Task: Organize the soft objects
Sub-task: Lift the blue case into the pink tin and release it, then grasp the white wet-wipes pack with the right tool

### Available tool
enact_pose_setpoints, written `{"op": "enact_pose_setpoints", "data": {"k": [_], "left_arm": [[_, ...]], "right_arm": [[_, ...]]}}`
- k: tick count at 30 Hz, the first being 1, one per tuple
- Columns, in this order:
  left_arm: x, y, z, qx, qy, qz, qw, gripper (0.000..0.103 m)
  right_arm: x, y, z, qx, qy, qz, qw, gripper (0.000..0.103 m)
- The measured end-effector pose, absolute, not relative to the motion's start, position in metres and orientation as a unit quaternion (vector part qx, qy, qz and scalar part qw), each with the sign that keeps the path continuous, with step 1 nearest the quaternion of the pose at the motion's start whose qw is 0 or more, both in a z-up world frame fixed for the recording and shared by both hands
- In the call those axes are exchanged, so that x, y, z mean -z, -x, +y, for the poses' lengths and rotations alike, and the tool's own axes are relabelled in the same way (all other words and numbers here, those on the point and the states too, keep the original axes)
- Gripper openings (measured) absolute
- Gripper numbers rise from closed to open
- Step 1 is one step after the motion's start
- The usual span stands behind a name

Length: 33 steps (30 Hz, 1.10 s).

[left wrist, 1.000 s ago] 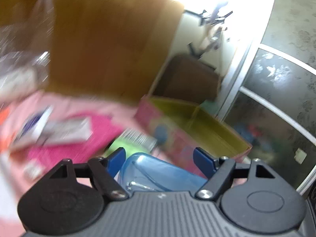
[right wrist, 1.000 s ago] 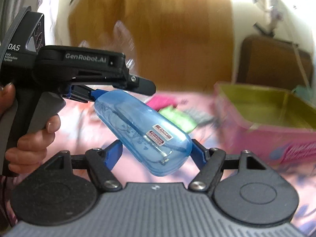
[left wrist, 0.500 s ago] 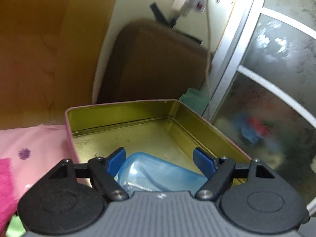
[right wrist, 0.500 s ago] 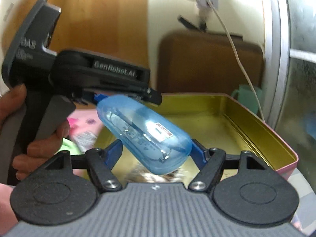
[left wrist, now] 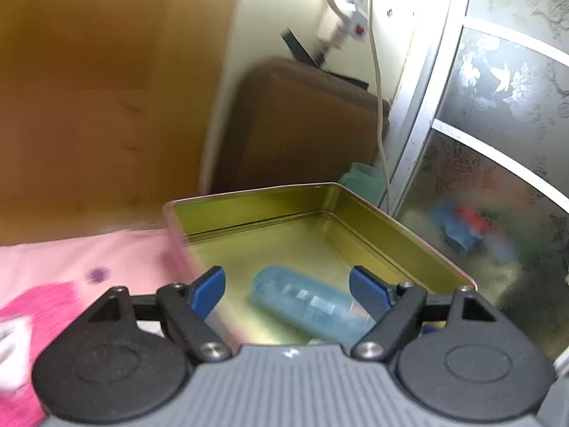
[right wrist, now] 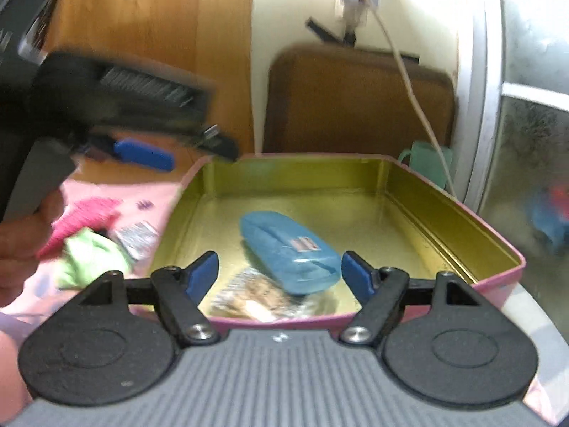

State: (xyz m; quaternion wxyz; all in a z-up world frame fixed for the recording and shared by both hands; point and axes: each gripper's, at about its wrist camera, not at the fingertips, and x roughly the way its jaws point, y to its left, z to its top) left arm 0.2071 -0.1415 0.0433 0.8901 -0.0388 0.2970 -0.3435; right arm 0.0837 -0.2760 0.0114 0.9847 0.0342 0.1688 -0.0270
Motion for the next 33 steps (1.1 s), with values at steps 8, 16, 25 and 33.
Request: {"op": "enact_pose_setpoints", "data": {"k": [8,16,25,33], "left_arm": [[-0.023,-0.144,-0.004,0.281,0.048,0.281,0.916,0.081],[0.027,-0.147,0.141,0.077,0.123,0.330,0.933,0.080],[0.026,-0.149,0.216,-0.009,0.300,0.303,0.905,0.076],[0.027,-0.145,0.220,-0.033,0.285,0.299,0.910,0.074]], "right_arm": [[-0.008,-0.042,-0.197,-0.088,-0.031,0.125,0.988,0.092],[-0.004,-0.099,-0.110,-0.188,0.012,0.199,0.962,0.084],[-0.036,-0.199,-0.047,-0.273,-0.110,0.277,0.915,0.069],[-0.011,-0.246,-0.028,-0.274,-0.236,0.358,0.861,0.026]]}}
